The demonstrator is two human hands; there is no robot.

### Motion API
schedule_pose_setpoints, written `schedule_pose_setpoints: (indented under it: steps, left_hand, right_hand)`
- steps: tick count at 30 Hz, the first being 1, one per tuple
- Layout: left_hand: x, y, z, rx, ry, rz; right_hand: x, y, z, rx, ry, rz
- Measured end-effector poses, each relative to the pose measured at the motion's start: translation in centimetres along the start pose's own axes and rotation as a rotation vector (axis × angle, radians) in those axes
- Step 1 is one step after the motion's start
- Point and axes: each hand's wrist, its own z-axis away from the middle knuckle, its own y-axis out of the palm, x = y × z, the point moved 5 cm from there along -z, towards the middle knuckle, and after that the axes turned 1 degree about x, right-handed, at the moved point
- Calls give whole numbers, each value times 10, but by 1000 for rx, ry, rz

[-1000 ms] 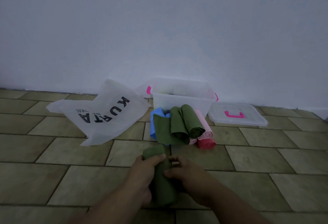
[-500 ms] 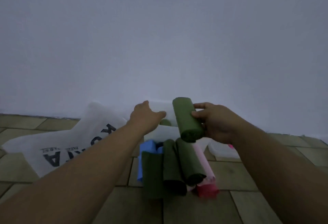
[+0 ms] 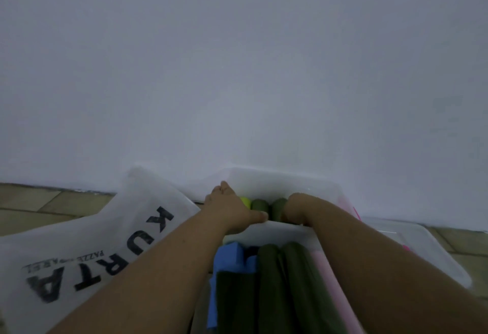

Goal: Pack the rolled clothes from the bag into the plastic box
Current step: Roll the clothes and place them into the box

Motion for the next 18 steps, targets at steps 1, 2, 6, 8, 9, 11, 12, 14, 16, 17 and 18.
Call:
schedule_pose_setpoints:
  steps: [1, 2, 6, 8, 9, 11, 12, 14, 16, 17, 18]
  left_hand:
    - [0, 0, 0, 3, 1, -7]
    - [0, 0, 0, 3, 3, -12]
    - [0, 0, -1, -15, 9, -15]
    - [0, 1, 0, -16, 11, -18]
    - [-1, 1, 1, -20, 8, -24]
    - [-2, 0, 2, -32, -4, -33]
    - [-2, -1, 2, -36, -9, -34]
    - [-4, -2, 3, -40, -12, -35]
    - [-4, -2, 3, -41, -13, -29]
    - [-4, -3, 3, -42, -16, -21]
    - [-4, -3, 3, -41, -19, -12]
  right_hand:
    - [0, -3, 2, 1, -13, 51]
    - [-3, -6, 3, 5, -21, 76]
    - [5, 0, 16, 36, -172, 201]
    - [8, 8, 18, 40, -226, 231]
    - [9, 9, 19, 32, -235, 240]
    - [11, 8, 18, 26, -239, 261]
    - [11, 7, 17, 24, -247, 268]
    - [10, 5, 15, 36, -235, 279]
    - [10, 5, 15, 44, -238, 276]
    - [10, 4, 15, 45, -238, 265]
    - [9, 4, 14, 49, -235, 250]
